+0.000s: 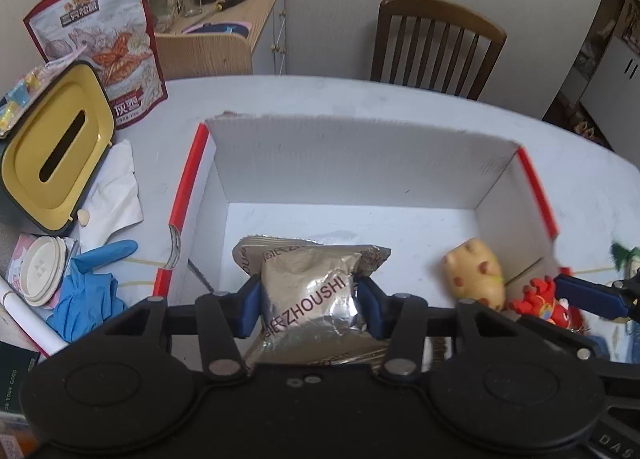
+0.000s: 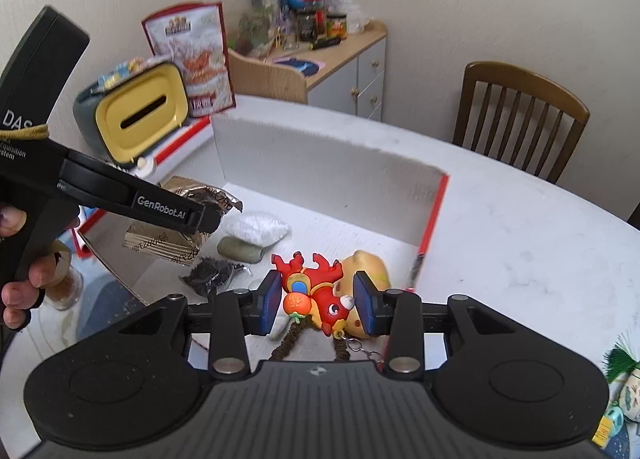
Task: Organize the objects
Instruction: 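Carry the snack bag with left tool while right tool carries the keychain into the box, then open left tool to drop the snack bag while right tool releases the keychain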
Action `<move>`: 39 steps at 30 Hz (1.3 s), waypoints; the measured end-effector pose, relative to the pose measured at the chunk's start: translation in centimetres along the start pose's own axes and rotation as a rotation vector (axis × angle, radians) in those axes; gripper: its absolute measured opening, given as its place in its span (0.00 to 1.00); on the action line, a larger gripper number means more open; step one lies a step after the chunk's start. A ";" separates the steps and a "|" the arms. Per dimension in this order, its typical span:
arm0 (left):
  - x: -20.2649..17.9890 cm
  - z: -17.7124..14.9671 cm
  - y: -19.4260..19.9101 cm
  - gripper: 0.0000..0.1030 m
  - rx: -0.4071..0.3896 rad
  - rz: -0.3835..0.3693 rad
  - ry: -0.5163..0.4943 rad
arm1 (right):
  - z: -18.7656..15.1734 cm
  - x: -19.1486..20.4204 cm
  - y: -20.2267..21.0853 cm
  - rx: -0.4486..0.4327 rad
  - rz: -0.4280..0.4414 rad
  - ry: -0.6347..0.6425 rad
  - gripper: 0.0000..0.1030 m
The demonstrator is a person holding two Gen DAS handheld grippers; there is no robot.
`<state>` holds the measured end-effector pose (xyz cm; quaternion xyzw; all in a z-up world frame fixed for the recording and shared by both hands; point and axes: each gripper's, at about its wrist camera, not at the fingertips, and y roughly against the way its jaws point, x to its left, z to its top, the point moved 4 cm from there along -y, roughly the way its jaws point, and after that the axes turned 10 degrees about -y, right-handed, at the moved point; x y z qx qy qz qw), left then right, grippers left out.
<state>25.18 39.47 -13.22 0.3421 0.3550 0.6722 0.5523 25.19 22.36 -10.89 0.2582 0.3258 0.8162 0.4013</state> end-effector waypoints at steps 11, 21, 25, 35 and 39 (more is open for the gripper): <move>0.0 -1.1 -2.8 0.48 0.072 0.007 -0.039 | -0.7 1.2 -4.6 0.091 -0.023 0.049 0.36; 0.1 -1.7 -4.3 0.49 0.120 0.009 -0.060 | -1.2 1.4 -5.6 0.125 -0.008 0.044 0.36; 0.3 -1.9 -4.8 0.50 0.132 0.011 -0.054 | -1.1 1.3 -5.3 0.129 0.005 0.032 0.36; 0.1 -1.9 -4.2 0.60 0.124 0.013 -0.049 | -0.9 1.3 -3.6 0.116 0.038 0.022 0.44; -0.3 -1.5 -3.3 0.63 0.097 0.013 -0.051 | -0.7 1.2 -2.4 0.096 0.048 0.012 0.46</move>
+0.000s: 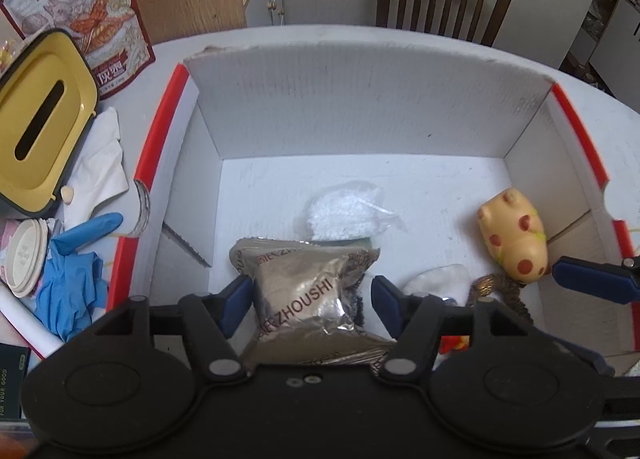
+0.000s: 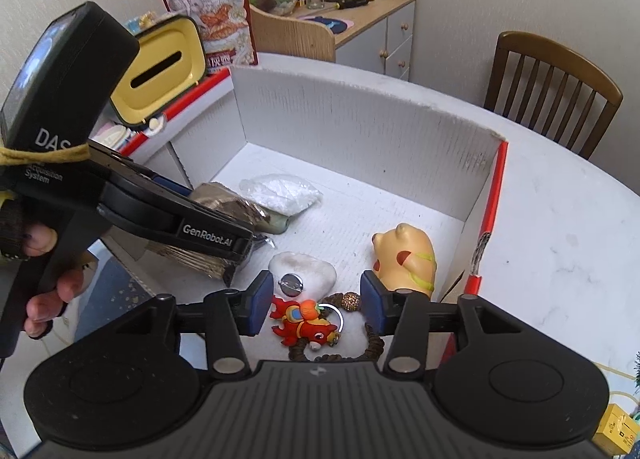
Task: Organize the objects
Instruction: 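Open left tool to drop the snack bag while right tool releases the keychain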
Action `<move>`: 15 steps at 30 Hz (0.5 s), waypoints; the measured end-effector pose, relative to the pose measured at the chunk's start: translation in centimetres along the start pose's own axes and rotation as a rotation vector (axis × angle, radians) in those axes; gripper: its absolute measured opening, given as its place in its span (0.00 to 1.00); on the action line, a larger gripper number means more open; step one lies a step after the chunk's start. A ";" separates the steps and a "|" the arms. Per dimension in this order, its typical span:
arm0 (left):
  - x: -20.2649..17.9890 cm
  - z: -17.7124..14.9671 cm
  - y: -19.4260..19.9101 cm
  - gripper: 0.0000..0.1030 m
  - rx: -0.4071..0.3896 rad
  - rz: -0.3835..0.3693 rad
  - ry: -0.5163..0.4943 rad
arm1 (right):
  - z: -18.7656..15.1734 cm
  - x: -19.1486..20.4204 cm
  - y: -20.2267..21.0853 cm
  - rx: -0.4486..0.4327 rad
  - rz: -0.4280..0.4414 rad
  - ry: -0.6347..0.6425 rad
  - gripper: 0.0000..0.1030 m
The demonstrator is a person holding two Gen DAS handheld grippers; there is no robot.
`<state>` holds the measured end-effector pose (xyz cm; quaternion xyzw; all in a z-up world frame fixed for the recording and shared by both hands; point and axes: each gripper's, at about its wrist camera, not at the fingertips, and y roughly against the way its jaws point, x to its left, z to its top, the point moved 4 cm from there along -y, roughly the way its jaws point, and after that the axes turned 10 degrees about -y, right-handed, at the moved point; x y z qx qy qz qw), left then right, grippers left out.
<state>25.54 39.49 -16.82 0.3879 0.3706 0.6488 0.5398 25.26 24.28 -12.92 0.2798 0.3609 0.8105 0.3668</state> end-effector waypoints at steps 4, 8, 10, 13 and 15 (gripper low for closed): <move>-0.3 0.2 1.3 0.63 -0.031 0.000 0.002 | 0.1 -0.1 1.3 -0.021 0.005 -0.008 0.46; -0.7 0.3 2.5 0.63 -0.056 -0.002 0.005 | 0.2 -0.2 2.7 -0.048 0.012 -0.011 0.51; -0.9 0.2 3.0 0.64 -0.070 -0.005 0.003 | 0.2 -0.2 3.4 -0.059 0.016 -0.015 0.51; -1.4 0.3 4.1 0.66 -0.092 -0.009 -0.004 | 0.2 -0.5 4.6 -0.075 0.020 -0.021 0.51; -1.9 0.4 4.8 0.67 -0.106 -0.010 -0.009 | 0.1 -0.7 5.3 -0.086 0.025 -0.026 0.51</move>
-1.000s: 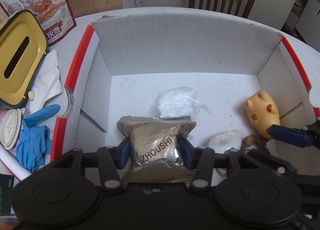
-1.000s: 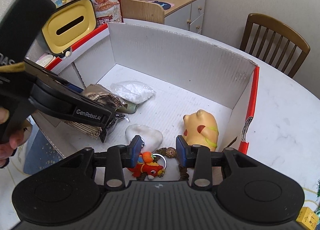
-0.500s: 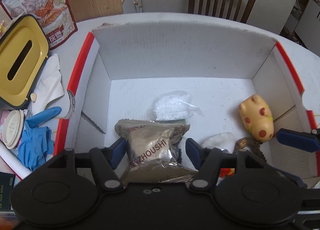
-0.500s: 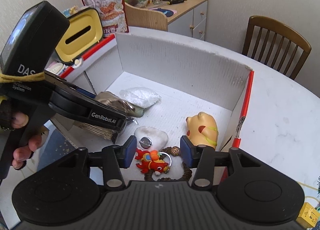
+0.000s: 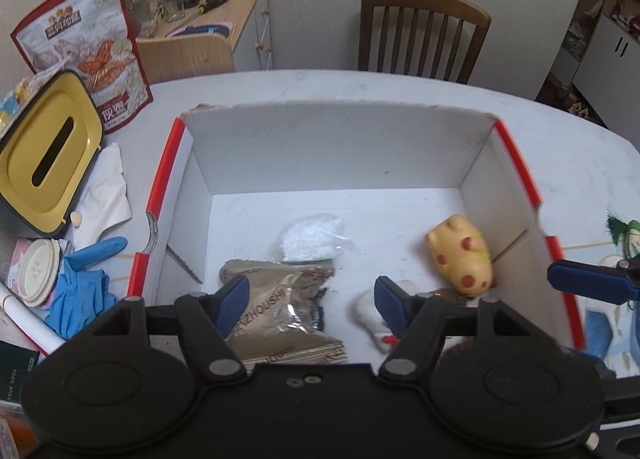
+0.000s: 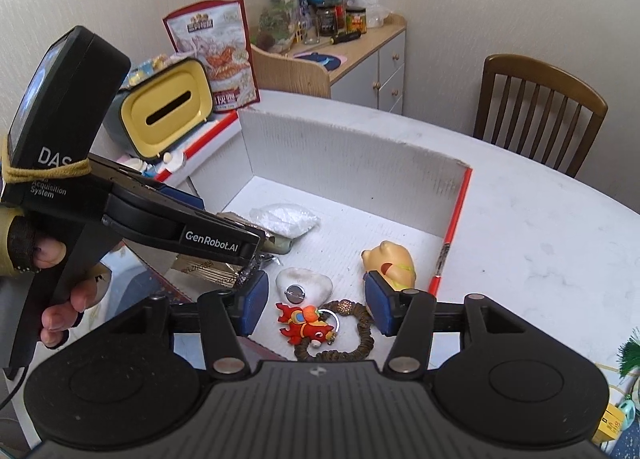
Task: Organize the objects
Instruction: 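Open left tool to drop the snack bag while right tool releases the keychain, then move both tools back from the box toward the item pile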
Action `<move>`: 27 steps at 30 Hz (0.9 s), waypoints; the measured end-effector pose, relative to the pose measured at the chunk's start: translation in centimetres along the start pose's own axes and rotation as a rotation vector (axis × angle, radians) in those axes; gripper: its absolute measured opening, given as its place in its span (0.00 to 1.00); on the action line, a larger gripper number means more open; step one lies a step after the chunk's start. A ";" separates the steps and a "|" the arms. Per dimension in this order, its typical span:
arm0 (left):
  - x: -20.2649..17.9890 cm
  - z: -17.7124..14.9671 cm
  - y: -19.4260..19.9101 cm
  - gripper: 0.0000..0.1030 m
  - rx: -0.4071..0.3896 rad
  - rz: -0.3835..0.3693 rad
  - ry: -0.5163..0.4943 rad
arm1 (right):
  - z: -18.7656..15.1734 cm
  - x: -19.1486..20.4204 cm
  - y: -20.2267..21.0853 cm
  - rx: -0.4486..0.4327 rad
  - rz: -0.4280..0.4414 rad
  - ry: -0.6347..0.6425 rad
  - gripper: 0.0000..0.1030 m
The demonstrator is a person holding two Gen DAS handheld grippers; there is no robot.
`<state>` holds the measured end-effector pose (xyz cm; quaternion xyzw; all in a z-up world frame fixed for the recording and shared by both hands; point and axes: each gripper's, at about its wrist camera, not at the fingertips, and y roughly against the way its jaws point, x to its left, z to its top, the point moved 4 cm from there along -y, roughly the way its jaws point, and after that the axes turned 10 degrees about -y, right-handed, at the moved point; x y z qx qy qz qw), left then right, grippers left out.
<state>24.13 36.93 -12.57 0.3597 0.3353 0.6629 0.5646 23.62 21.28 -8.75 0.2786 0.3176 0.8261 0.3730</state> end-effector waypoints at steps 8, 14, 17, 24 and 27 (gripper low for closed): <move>-2.6 0.4 2.7 0.69 -0.051 -0.017 -0.012 | -0.1 -1.8 3.6 -0.048 0.020 -0.027 0.54; -5.1 0.6 4.6 0.71 -0.083 -0.035 -0.020 | -0.5 -3.9 6.6 -0.081 0.027 -0.048 0.57; -6.5 0.7 5.5 0.73 -0.100 -0.045 -0.023 | -0.9 -5.0 8.1 -0.098 0.031 -0.059 0.60; -10.2 0.9 7.2 0.78 -0.138 -0.059 -0.056 | -2.8 -8.5 11.5 -0.126 0.015 -0.087 0.63; -12.2 1.0 7.5 0.80 -0.146 -0.070 -0.074 | -3.8 -10.2 12.7 -0.136 -0.006 -0.102 0.66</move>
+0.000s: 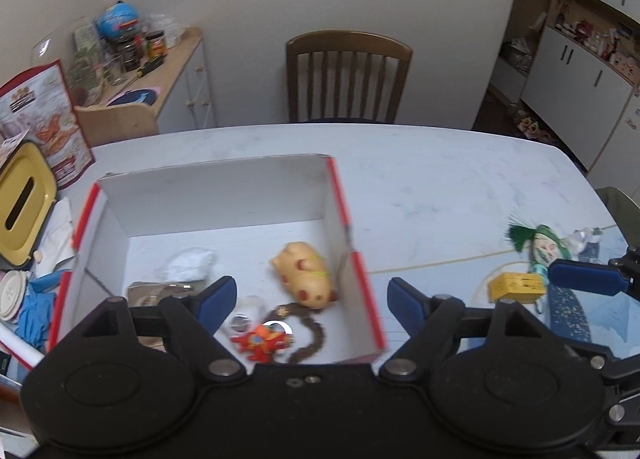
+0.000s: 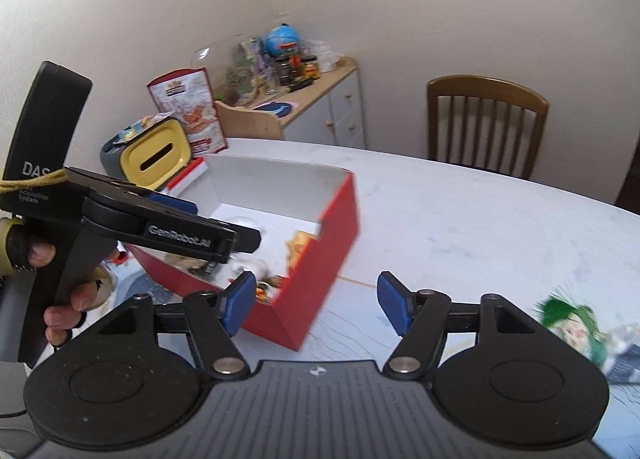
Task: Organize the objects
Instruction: 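Move both tools back from the box toward the item pile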
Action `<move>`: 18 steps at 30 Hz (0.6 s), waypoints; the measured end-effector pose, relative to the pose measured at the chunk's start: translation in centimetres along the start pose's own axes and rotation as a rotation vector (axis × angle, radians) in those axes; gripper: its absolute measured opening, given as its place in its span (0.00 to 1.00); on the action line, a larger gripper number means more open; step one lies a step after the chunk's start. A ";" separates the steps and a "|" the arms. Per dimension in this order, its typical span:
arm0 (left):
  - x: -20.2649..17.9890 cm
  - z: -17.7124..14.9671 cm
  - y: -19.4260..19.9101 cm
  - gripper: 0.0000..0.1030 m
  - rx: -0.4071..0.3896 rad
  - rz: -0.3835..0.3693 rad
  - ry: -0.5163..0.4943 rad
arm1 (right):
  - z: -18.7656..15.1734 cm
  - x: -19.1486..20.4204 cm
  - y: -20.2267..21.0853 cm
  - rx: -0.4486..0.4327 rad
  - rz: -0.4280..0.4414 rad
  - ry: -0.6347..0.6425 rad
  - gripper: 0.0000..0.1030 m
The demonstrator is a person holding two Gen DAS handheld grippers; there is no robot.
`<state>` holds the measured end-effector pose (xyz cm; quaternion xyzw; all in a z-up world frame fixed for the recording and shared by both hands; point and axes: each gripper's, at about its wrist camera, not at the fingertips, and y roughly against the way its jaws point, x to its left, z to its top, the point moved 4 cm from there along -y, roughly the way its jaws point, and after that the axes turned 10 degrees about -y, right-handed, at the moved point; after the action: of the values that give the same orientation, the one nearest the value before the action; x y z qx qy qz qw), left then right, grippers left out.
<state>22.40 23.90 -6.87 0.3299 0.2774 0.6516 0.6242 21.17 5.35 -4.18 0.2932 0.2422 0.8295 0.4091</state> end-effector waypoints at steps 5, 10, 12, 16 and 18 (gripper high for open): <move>-3.7 0.2 -0.4 0.83 0.000 -0.027 -0.036 | -1.0 -3.6 2.0 -0.011 -0.042 -0.035 0.67; -7.1 0.5 -1.0 0.90 -0.003 -0.051 -0.064 | -2.2 -7.7 4.2 -0.021 -0.089 -0.083 0.70; -8.5 0.6 -1.3 0.92 -0.005 -0.062 -0.074 | -2.7 -9.4 5.0 -0.023 -0.111 -0.102 0.70; -11.1 0.8 -1.9 0.99 -0.007 -0.089 -0.088 | -4.0 -13.0 6.4 -0.024 -0.161 -0.146 0.73; -12.4 0.9 -2.3 0.99 -0.007 -0.102 -0.099 | -4.5 -14.7 6.8 -0.022 -0.188 -0.168 0.74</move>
<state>24.56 11.65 -9.16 0.3449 0.2601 0.6029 0.6707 21.63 -11.16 -7.24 0.3334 0.2245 0.7624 0.5071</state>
